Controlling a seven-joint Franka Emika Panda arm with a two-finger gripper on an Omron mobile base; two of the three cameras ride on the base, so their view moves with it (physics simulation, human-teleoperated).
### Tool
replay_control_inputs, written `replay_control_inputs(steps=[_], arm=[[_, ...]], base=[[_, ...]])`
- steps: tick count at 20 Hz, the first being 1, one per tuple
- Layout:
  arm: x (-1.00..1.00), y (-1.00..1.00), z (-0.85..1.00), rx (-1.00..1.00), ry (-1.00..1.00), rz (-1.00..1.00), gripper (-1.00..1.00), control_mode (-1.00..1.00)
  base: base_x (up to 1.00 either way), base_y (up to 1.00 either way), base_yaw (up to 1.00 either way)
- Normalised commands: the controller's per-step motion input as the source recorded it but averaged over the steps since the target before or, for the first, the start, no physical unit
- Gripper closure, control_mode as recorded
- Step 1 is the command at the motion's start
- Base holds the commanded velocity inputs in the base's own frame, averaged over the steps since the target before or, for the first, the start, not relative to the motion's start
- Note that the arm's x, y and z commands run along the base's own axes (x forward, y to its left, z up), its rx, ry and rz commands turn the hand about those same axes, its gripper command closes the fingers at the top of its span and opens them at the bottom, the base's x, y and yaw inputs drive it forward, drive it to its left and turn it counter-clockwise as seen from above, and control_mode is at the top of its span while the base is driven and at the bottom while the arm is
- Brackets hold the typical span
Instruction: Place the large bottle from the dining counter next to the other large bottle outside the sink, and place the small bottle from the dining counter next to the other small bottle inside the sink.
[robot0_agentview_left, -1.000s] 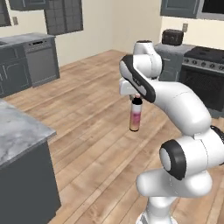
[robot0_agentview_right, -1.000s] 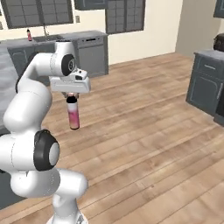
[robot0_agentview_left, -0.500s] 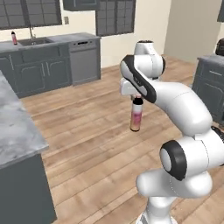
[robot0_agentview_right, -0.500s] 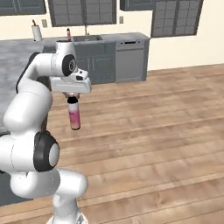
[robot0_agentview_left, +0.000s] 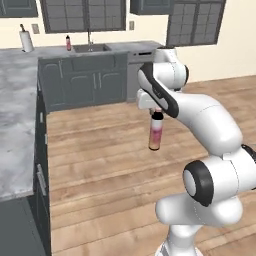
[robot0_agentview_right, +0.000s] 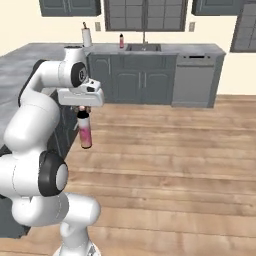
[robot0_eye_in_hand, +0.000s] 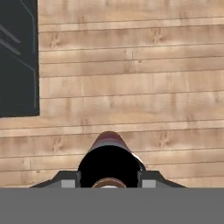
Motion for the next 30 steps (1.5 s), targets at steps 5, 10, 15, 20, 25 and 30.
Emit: replay_control_inputs(steps=[5, 10, 15, 20, 25, 30], arm=[[0.00, 0.00, 0.00, 0.00, 0.00, 0.00, 1.00, 1.00], [0.00, 0.00, 0.00, 0.00, 0.00, 0.00, 1.00, 1.00], [0.00, 0.00, 0.00, 0.00, 0.00, 0.00, 1.00, 1.00], [0.00, 0.00, 0.00, 0.00, 0.00, 0.00, 1.00, 1.00], [0.00, 0.00, 0.00, 0.00, 0.00, 0.00, 1.00, 1.00], [0.00, 0.00, 0.00, 0.00, 0.00, 0.00, 1.00, 1.00]], base=[[1.00, -0.86, 0.43], [1.00, -0.83, 0.37], [1.00, -0.86, 0.26], [1.00, -0.70, 0.10], [1.00, -0.47, 0.02], [1.00, -0.16, 0.00]])
